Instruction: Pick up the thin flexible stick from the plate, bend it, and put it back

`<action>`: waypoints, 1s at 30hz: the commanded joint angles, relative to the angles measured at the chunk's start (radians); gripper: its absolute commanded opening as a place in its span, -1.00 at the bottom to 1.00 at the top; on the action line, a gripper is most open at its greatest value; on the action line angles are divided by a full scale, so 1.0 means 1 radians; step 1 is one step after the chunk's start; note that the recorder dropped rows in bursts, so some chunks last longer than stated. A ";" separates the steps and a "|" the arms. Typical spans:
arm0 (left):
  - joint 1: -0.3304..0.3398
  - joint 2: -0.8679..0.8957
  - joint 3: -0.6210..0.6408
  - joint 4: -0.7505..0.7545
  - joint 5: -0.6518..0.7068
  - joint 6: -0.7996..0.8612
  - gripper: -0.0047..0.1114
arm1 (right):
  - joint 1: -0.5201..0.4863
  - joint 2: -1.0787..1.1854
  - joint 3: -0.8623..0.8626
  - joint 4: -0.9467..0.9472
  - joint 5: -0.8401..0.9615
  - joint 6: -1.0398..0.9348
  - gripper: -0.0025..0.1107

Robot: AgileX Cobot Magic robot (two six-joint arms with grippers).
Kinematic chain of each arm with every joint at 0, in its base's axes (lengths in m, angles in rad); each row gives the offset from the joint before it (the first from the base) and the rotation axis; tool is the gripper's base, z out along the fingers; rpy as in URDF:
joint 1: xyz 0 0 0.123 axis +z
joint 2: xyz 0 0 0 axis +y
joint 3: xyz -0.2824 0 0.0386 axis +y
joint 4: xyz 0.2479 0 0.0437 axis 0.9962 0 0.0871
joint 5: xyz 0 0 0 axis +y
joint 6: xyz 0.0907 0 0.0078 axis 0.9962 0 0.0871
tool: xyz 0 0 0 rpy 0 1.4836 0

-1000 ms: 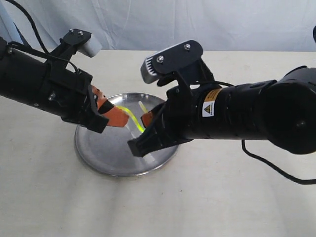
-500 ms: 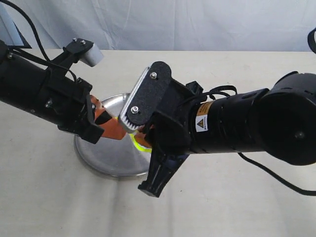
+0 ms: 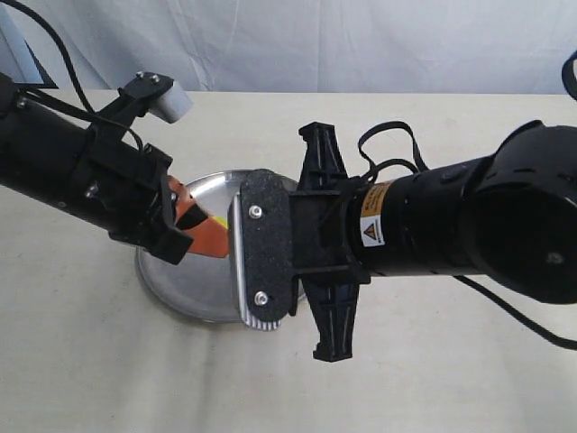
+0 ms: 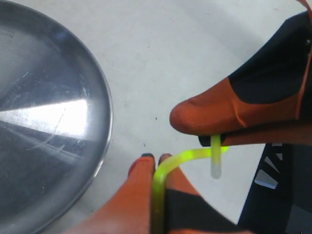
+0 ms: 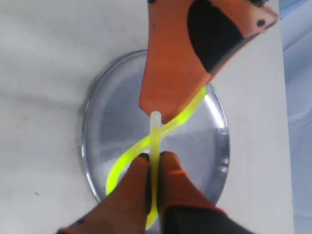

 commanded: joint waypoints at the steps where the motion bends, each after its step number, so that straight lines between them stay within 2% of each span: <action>1: 0.006 -0.004 -0.011 -0.071 -0.101 -0.020 -0.92 | 0.015 0.000 0.013 -0.016 0.104 -0.082 -0.96; 13: 0.006 -0.004 -0.011 -0.071 -0.101 -0.020 -0.92 | 0.015 0.000 0.013 -0.019 0.104 -0.260 -0.95; 30: 0.006 -0.004 -0.011 -0.071 -0.104 -0.020 -0.92 | 0.015 0.000 0.013 -0.221 0.139 -0.398 -0.95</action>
